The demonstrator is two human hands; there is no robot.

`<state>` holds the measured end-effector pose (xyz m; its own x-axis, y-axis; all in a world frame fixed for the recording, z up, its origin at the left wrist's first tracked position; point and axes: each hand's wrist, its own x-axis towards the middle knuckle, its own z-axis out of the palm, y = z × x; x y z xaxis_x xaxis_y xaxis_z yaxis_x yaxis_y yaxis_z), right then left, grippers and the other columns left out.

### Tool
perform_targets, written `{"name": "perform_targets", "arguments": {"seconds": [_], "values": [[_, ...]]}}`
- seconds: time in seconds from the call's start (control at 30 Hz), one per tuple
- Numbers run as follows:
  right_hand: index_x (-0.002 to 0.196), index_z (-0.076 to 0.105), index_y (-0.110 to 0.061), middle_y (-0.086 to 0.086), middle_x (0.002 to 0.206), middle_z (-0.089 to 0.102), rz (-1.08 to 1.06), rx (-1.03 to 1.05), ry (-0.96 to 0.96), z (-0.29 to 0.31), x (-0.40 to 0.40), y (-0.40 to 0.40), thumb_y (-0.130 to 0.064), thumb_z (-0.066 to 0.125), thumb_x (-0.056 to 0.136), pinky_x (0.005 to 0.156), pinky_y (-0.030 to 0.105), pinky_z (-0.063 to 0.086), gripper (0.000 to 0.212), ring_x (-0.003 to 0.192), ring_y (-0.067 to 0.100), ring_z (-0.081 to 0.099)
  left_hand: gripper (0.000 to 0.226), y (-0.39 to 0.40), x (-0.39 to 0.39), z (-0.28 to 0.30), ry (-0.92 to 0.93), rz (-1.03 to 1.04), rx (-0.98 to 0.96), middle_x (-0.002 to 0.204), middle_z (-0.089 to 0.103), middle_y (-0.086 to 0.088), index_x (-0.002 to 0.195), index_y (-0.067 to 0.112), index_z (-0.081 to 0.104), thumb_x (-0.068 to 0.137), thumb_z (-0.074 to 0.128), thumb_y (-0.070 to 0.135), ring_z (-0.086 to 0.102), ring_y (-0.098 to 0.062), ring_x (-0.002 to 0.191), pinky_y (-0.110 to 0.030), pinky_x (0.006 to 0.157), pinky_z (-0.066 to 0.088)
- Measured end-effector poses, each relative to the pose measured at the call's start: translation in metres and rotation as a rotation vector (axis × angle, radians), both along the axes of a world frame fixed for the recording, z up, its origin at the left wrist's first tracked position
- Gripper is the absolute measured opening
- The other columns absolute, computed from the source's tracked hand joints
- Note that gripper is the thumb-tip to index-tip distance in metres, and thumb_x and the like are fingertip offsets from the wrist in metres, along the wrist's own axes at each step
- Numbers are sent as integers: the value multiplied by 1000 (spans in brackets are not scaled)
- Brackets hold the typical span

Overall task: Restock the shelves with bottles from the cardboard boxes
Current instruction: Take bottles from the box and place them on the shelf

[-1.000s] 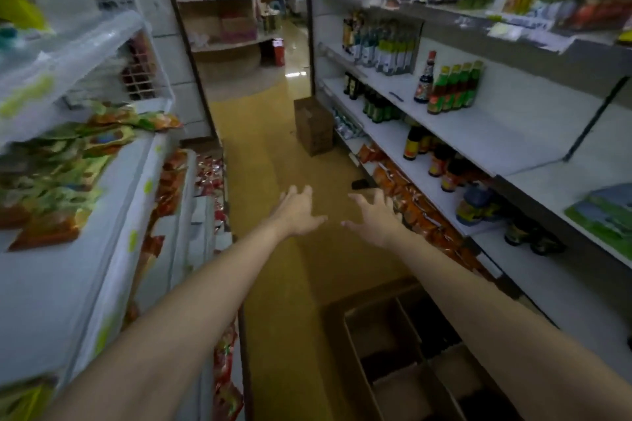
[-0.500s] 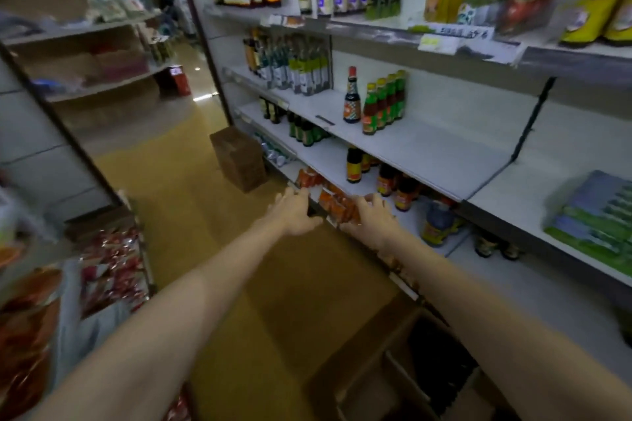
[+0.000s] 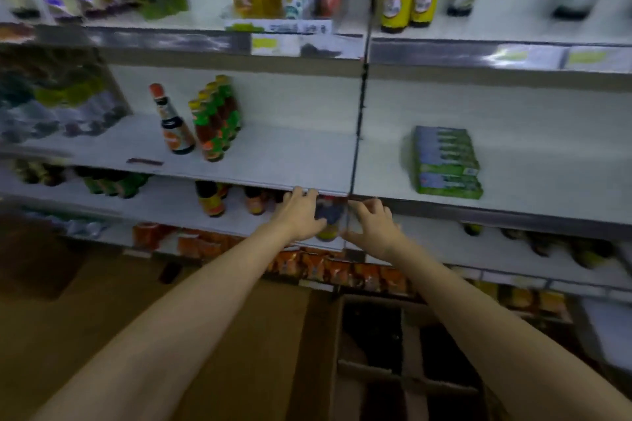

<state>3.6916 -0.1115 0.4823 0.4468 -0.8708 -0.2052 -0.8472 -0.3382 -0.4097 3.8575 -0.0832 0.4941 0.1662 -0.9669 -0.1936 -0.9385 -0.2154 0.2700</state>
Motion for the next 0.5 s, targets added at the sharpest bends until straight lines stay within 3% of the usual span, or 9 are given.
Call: {"name": "perform_targets", "arguments": {"seconds": [0.17, 0.37, 0.5], "values": [[150, 19, -29, 8, 149, 18, -224, 23, 20, -3, -25, 4, -47, 53, 94, 107, 52, 30, 68, 137, 31, 22, 58, -30, -23, -2, 33, -226, -9, 130, 36, -16, 137, 10, 36, 91, 56, 38, 39, -34, 124, -45, 98, 41], [151, 16, -29, 9, 150, 18, -396, 44, 21, -10, -70, 20, -49, 52, 94, 108, 51, 31, 70, 138, 31, 21, 65, -33, -72, -6, 20, -403, 14, 136, 31, -14, 143, 13, 29, 90, 56, 38, 33, -33, 128, -45, 100, 38], [151, 17, -28, 9, 150, 19, -501, 69, -19, -16, -89, 38, -49, 54, 93, 108, 51, 32, 71, 138, 32, 22, 67, -27, -95, -14, -63, -535, 54, 138, 29, -14, 144, 14, 27, 89, 57, 39, 32, -35, 128, -48, 101, 38]]}}
